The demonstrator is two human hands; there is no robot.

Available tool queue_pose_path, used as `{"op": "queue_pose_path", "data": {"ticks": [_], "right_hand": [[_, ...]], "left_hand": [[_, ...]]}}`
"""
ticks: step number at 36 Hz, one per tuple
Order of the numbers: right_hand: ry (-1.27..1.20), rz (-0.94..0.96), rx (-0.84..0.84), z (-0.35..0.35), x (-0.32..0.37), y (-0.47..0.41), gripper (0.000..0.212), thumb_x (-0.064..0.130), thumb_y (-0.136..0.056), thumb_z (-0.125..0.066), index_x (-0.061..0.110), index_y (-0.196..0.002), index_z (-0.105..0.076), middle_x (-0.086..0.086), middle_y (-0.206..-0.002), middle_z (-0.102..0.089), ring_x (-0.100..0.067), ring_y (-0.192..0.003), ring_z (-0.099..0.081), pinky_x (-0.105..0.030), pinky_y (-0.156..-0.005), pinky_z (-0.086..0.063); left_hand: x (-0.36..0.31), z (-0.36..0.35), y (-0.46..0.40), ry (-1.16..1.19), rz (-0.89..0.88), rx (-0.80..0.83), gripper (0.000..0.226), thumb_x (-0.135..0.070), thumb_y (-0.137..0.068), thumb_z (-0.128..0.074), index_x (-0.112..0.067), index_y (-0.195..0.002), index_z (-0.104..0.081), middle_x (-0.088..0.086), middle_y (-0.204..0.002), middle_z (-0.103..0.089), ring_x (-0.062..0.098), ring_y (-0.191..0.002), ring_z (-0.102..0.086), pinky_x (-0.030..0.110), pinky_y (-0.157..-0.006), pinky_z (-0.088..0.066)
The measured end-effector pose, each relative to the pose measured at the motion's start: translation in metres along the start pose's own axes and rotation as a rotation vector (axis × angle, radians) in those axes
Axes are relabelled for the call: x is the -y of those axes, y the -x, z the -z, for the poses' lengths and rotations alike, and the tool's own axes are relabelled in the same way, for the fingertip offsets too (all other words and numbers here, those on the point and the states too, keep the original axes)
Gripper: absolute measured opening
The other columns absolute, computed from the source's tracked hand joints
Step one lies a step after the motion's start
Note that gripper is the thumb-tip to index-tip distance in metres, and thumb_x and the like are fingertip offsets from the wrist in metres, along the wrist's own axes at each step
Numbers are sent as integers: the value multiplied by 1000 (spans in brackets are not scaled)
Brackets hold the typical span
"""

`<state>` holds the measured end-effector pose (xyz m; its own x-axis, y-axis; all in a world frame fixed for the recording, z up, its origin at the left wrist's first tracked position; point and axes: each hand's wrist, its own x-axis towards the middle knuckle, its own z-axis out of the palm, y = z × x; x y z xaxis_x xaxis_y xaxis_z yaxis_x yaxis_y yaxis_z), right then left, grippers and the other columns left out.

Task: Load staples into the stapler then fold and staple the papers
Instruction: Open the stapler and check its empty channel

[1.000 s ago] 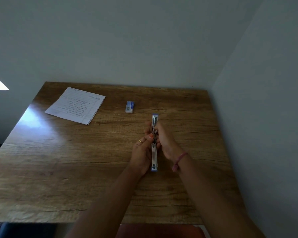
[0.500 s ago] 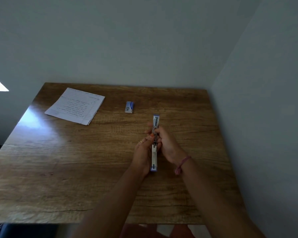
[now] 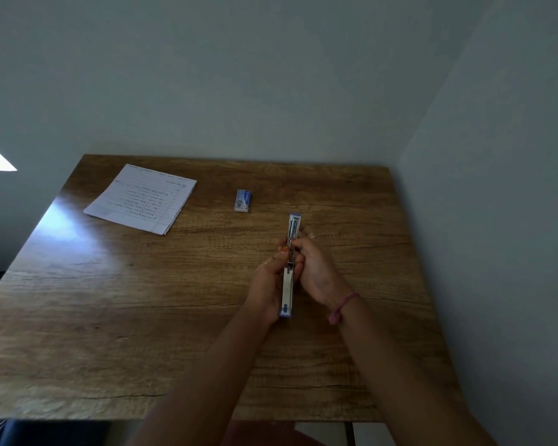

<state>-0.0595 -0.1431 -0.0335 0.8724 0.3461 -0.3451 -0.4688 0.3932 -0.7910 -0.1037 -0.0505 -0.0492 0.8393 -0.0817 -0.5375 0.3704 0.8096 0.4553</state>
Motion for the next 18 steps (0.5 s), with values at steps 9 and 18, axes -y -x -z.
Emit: {"op": "queue_pose_path", "data": {"ticks": [9, 18], "right_hand": [[22, -23, -106, -6, -3, -9, 27, 7, -94, -39, 16, -115, -52, -2, -77, -67, -13, -73, -58, -28, -71, -48], [16, -8, -156, -10, -2, -7, 25, 6, -94, -39, 21, -109, -52, -6, -79, -64, -14, -72, -57, -28, -68, -48]], "left_hand": [[-4, -5, 0, -49, 37, -43, 28, -15, -97, -52, 3, -117, -61, 7, -78, -69, 12, -66, -67, 22, -66, -57], [-4, -2, -4, -115, 29, -28, 23, -18, -96, -52, -3, -107, -67, 5, -77, -72, 13, -68, -69, 24, -65, -57]]}}
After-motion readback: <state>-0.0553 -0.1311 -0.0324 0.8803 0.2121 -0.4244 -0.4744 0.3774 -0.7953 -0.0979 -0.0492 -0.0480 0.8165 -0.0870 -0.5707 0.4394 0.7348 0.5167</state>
